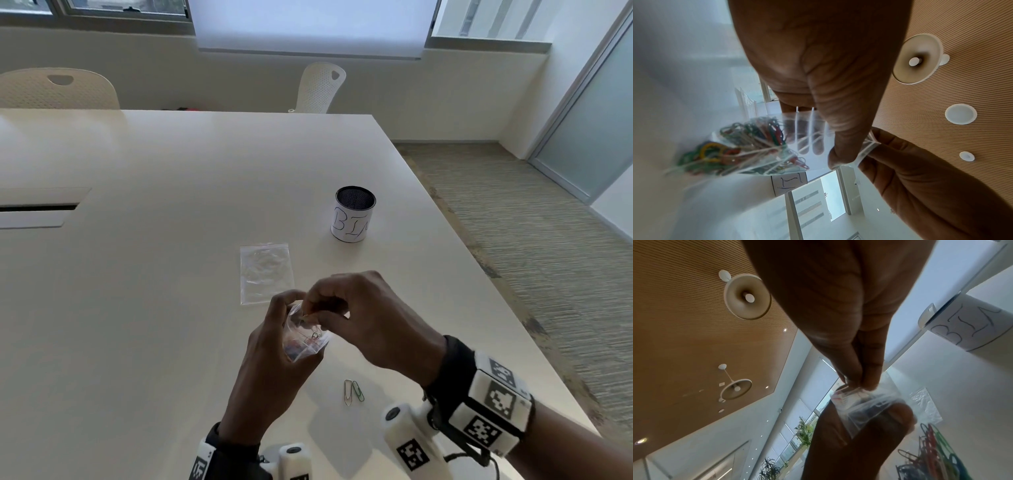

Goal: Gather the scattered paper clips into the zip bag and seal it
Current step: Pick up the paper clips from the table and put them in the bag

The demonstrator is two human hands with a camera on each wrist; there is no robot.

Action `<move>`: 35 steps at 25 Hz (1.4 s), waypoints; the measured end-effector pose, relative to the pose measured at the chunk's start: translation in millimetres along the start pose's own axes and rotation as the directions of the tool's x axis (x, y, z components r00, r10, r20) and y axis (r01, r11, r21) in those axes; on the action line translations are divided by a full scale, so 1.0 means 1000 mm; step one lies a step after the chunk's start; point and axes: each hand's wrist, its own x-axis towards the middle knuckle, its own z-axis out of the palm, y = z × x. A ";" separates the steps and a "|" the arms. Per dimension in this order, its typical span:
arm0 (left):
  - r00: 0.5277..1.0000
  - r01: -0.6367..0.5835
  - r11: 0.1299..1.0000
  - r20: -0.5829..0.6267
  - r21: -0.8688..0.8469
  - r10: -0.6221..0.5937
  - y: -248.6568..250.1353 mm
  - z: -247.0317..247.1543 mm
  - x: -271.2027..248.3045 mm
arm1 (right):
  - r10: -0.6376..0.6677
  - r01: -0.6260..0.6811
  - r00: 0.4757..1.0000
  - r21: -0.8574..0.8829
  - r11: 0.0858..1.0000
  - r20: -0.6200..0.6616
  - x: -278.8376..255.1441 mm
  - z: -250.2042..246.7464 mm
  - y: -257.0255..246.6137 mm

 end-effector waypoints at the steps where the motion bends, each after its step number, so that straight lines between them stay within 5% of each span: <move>1: 1.000 -0.001 1.000 -0.004 0.002 0.001 -0.001 -0.001 0.000 | -0.004 0.004 1.000 0.006 1.000 -0.002 0.000 0.000 0.000; 6: 1.000 -0.021 0.999 -0.015 -0.029 0.020 -0.005 -0.002 -0.002 | 0.060 -0.059 0.994 0.008 0.998 -0.096 -0.007 -0.012 0.020; 14: 0.999 -0.020 0.999 0.029 -0.042 0.022 -0.008 -0.001 -0.001 | 0.392 -0.245 0.899 -0.516 0.821 0.197 -0.050 0.017 0.066; 35: 0.999 -0.011 0.996 0.034 -0.084 0.013 -0.008 -0.004 -0.003 | 0.402 -0.310 0.863 -0.308 0.900 0.307 -0.048 0.022 0.071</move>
